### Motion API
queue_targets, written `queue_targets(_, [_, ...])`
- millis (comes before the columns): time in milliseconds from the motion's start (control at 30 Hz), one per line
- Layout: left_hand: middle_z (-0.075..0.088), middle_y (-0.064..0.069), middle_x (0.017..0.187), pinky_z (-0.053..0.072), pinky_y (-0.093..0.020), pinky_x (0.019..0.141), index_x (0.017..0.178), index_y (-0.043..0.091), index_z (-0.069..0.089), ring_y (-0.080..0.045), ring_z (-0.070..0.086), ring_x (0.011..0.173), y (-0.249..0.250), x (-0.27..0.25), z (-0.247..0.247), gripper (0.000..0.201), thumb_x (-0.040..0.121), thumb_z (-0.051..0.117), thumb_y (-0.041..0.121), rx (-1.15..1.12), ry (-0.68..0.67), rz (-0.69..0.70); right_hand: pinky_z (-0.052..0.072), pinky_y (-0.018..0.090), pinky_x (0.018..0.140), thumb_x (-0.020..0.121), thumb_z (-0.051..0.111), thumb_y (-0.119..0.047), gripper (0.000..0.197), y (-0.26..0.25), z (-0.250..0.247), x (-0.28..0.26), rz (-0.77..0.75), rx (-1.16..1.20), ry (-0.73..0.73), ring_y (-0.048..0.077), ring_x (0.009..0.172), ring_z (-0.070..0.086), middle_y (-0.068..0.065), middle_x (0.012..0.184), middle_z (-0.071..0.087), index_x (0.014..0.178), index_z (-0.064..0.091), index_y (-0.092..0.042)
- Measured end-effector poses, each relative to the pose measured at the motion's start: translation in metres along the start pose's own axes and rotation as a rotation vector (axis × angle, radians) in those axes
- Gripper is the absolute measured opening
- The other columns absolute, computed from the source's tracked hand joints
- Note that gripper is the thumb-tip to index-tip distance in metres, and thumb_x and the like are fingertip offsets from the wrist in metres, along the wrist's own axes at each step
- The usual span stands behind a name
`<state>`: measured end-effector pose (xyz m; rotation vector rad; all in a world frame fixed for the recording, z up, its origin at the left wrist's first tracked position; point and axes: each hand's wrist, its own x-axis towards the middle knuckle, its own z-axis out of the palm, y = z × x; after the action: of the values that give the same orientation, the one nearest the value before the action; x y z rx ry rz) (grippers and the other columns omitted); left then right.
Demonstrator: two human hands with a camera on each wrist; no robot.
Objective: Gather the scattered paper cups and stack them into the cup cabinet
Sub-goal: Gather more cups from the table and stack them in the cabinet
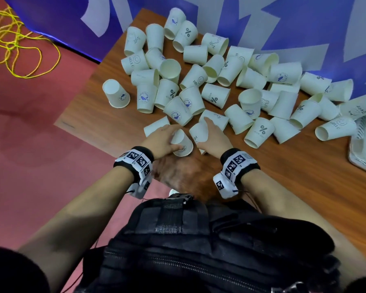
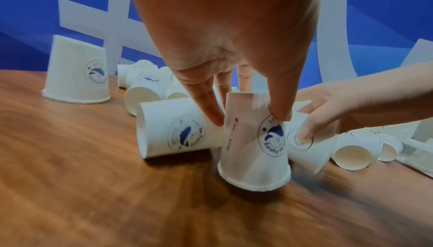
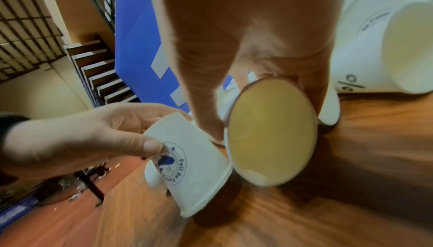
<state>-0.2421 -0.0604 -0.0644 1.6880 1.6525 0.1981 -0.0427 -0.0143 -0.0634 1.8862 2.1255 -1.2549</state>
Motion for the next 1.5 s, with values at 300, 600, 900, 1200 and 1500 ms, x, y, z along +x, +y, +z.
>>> queue_targets(300, [0.046, -0.008, 0.143, 0.036, -0.035, 0.101, 0.143, 0.018, 0.039, -0.025, 0.045, 0.128, 0.037, 0.025, -0.009, 0.071, 0.083, 0.070, 0.042, -0.011, 0.020, 0.118, 0.037, 0.032, 0.102, 0.077, 0.076, -0.022, 0.096, 0.031, -0.043, -0.031, -0.007, 0.361, 0.255, 0.022, 0.128, 0.040, 0.008, 0.144, 0.037, 0.151, 0.015, -0.022])
queue_targets(600, [0.052, -0.005, 0.137, 0.038, -0.034, 0.102, 0.137, 0.016, 0.046, -0.022, 0.048, 0.124, 0.075, 0.049, -0.007, 0.065, 0.082, 0.072, 0.041, -0.061, 0.009, 0.219, 0.044, 0.028, 0.083, 0.078, 0.075, -0.013, 0.069, 0.073, -0.067, -0.063, 0.062, 0.509, 0.399, 0.022, 0.109, 0.051, 0.004, 0.118, 0.047, 0.134, 0.034, -0.016])
queue_targets(900, [0.062, 0.005, 0.117, 0.041, -0.029, 0.086, 0.123, 0.023, 0.056, -0.014, 0.055, 0.106, 0.129, 0.079, -0.003, 0.058, 0.076, 0.064, 0.056, -0.066, -0.006, 0.369, 0.046, 0.028, 0.078, 0.082, 0.074, -0.019, 0.064, 0.112, -0.095, -0.088, 0.184, 0.661, 0.541, 0.019, 0.102, 0.052, 0.006, 0.115, 0.048, 0.131, 0.033, -0.016])
queue_targets(1200, [0.058, 0.002, 0.130, 0.042, -0.034, 0.097, 0.132, 0.021, 0.053, -0.017, 0.053, 0.118, 0.205, 0.117, 0.019, 0.064, 0.081, 0.063, 0.058, -0.004, -0.038, 0.498, 0.044, 0.031, 0.092, 0.078, 0.075, -0.008, 0.082, 0.161, -0.137, -0.112, 0.241, 0.758, 0.649, 0.016, 0.115, 0.048, -0.003, 0.124, 0.042, 0.144, 0.027, -0.015])
queue_targets(1500, [0.047, 0.000, 0.143, 0.032, -0.029, 0.102, 0.140, 0.021, 0.044, -0.018, 0.042, 0.130, 0.283, 0.124, 0.059, 0.066, 0.084, 0.065, 0.050, 0.095, -0.140, 0.599, 0.045, 0.032, 0.081, 0.075, 0.075, -0.004, 0.051, 0.212, -0.152, -0.153, 0.353, 0.763, 0.858, 0.018, 0.098, 0.053, 0.004, 0.108, 0.051, 0.110, 0.040, -0.016])
